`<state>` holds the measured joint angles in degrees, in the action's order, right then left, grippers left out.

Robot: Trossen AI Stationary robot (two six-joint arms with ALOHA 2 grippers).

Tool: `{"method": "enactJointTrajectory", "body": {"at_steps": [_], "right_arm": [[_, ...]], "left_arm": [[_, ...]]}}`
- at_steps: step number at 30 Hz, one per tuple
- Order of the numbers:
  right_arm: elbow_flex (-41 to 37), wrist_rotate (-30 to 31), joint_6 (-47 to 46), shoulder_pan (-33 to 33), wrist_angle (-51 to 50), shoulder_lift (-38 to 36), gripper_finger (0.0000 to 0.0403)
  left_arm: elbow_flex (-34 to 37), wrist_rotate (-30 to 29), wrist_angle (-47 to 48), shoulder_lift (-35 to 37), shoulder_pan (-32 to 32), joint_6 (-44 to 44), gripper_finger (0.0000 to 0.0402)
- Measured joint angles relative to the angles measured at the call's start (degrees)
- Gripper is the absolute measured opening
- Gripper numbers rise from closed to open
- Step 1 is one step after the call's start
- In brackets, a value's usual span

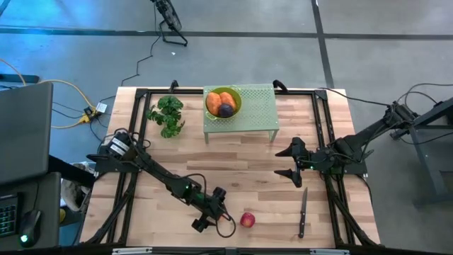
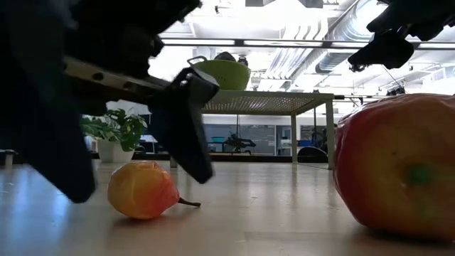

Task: Pick & Place Fruit
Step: Put the orange pear into the green strainer bowl on the shelf

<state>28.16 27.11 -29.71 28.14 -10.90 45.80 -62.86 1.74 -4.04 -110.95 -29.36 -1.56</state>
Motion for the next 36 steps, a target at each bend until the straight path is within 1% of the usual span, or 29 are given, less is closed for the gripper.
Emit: {"method": "enactJointTrajectory", "body": {"at_steps": [8,11,14,21,25,29,36], "right_arm": [[0.00,0.00,0.02,0.00,-0.02,0.04,0.0334],[0.00,0.00,0.02,0.00,-0.04,0.04,0.0334],[0.00,-0.01,0.02,0.00,-0.04,0.04,0.0334],[0.00,0.00,0.02,0.00,-0.02,0.02,0.0334],[0.00,-0.02,0.02,0.00,-0.03,0.02,0.0334],[0.00,-0.02,0.02,0.00,-0.02,0.02,0.0334],[0.00,-0.02,0.00,0.00,-0.02,0.02,0.0334]], "left_arm": [[-0.06,2.34,-0.45,-1.43,0.91,1.81,0.0342],[-0.06,2.53,-0.43,-1.43,1.02,1.81,0.0331],[-0.06,2.47,-0.62,-1.45,1.02,1.83,0.0306],[-0.04,2.44,-0.61,-1.45,1.04,2.07,0.0224],[-0.04,2.51,-0.59,-1.48,0.91,2.20,0.0187],[-0.04,2.59,-0.38,-1.48,0.89,2.20,0.0162],[-0.06,2.71,0.61,-1.43,0.89,3.51,0.0138]]}}
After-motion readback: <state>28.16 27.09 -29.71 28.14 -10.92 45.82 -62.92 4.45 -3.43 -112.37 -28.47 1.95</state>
